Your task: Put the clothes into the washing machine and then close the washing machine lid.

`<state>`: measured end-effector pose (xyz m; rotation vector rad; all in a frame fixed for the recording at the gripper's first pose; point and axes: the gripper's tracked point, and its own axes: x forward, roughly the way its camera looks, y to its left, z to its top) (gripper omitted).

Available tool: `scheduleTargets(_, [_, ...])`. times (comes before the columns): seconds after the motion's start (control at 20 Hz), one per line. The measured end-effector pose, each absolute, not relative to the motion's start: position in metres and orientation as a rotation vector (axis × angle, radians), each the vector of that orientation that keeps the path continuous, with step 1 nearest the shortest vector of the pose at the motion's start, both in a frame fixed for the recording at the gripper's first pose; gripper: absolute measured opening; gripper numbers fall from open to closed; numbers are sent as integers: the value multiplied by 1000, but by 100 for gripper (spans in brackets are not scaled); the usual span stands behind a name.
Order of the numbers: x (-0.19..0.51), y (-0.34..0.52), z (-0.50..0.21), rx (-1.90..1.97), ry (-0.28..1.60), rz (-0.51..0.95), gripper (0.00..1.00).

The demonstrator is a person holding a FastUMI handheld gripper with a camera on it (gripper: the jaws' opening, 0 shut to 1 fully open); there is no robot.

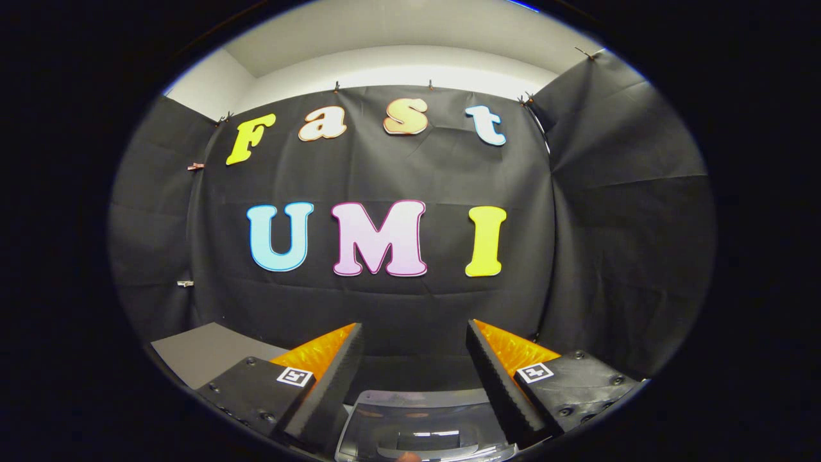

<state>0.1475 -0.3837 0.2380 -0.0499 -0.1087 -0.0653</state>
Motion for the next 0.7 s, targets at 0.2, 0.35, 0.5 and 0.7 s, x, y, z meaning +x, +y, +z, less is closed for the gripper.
scheduleTargets(0.2, [147, -386, 241, -57, -127, -70, 99])
scheduleTargets(0.35, [147, -384, 239, -51, -117, -68, 99])
scheduleTargets(0.5, [147, -380, 240, -61, -117, -61, 99])
scheduleTargets(0.7, [150, -375, 239, -56, -117, -53, 99])
